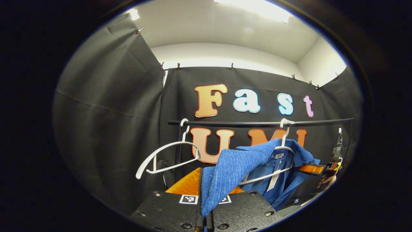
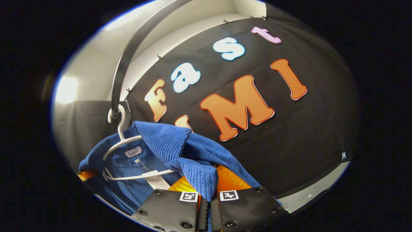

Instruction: Grasp the clothes on the hanger with both hands and then place them into the laundry hamper below.

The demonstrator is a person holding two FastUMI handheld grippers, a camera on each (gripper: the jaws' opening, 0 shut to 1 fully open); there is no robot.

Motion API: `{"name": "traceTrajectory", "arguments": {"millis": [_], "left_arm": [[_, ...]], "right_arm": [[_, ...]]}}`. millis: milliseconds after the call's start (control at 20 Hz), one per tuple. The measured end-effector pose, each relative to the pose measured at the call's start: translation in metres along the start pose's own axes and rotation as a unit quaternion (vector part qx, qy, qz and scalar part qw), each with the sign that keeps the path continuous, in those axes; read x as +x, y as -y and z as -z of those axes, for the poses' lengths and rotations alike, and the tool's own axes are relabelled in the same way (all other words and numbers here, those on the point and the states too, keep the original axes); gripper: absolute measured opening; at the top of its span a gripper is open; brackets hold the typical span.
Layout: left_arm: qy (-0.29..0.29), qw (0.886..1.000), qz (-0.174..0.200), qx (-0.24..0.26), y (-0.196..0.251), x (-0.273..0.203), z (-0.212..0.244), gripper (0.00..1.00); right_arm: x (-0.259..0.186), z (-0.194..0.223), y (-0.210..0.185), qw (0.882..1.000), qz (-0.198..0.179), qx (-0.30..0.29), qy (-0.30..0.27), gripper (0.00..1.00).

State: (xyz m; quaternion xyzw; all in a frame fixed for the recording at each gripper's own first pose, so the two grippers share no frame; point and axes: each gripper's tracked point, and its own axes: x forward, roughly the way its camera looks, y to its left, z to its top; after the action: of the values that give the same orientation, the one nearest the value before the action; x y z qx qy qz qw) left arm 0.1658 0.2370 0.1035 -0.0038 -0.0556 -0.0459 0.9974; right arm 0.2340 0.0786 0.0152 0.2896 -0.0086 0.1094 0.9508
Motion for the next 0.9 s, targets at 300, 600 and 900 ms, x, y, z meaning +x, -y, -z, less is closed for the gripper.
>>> {"name": "traceTrajectory", "arguments": {"millis": [300, 600, 900], "left_arm": [[0.017, 1.000, -0.002, -0.017, -0.020, 0.024, -0.018, 0.05], [0.000, 0.999, 0.004, -0.035, -0.039, 0.059, 0.000, 0.05], [-0.029, 0.997, 0.032, -0.060, -0.030, 0.082, 0.034, 0.05]], "right_arm": [[0.001, -0.045, 0.014, 0.997, -0.013, 0.065, 0.045, 0.11], [0.009, -0.075, 0.028, 0.989, -0.034, 0.123, 0.070, 0.14], [0.014, -0.079, 0.055, 0.989, -0.019, 0.137, 0.059, 0.15]]}}
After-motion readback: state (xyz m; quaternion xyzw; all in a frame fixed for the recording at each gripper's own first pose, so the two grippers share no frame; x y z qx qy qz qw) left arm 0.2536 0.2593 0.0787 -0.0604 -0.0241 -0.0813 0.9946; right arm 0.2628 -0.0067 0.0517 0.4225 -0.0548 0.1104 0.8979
